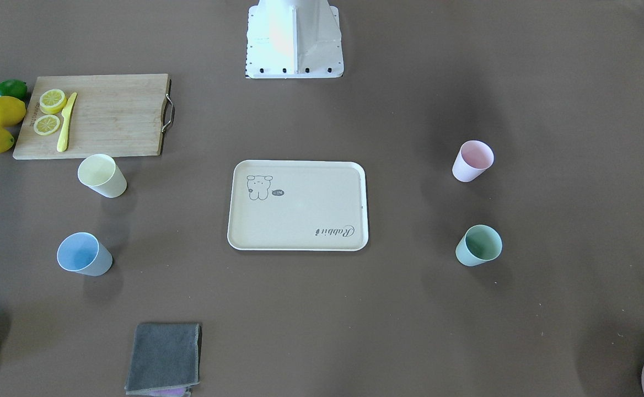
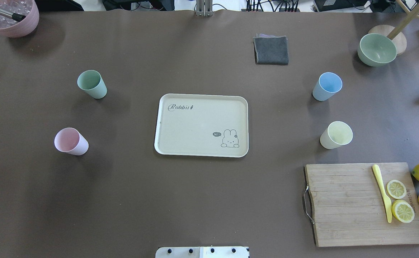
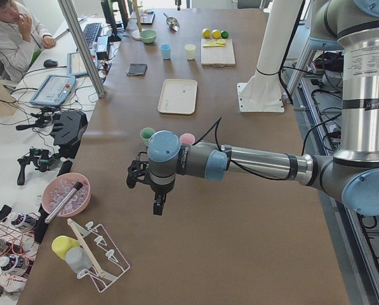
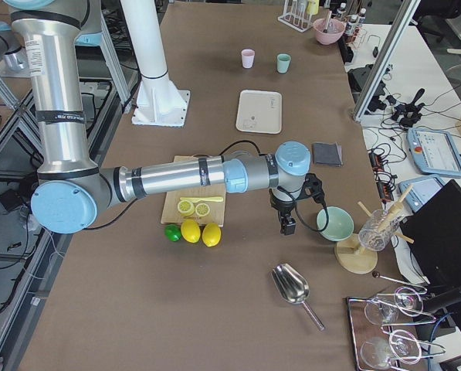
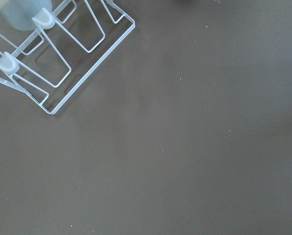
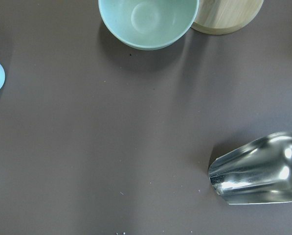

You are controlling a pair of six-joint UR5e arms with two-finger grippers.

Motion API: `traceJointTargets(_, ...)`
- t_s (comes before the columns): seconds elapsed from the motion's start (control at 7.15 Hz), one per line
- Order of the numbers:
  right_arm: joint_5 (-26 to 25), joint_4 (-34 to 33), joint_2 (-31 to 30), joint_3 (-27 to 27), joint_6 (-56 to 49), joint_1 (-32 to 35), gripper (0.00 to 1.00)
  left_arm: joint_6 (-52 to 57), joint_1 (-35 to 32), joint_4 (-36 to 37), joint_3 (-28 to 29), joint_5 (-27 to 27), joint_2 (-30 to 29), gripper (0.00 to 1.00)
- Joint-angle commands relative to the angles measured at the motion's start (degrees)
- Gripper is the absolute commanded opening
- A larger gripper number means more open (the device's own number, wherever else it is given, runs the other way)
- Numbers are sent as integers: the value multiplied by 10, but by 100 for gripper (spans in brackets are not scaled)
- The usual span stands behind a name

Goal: Place all cups on tray

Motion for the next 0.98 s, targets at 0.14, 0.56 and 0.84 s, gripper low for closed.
traceJointTargets(0.14,-2,0,-2,33,4,-34,100,-6,6,-64,-14,-6,19,98)
traceJointTargets(0.56,-3,0,-5,116,225,-134,100,-190,99,-116,-61,-10,17,98)
traceJointTargets(0.84,-22,2,-3,143,309,-204,100,-251,154,-128,-72,-5,10,98)
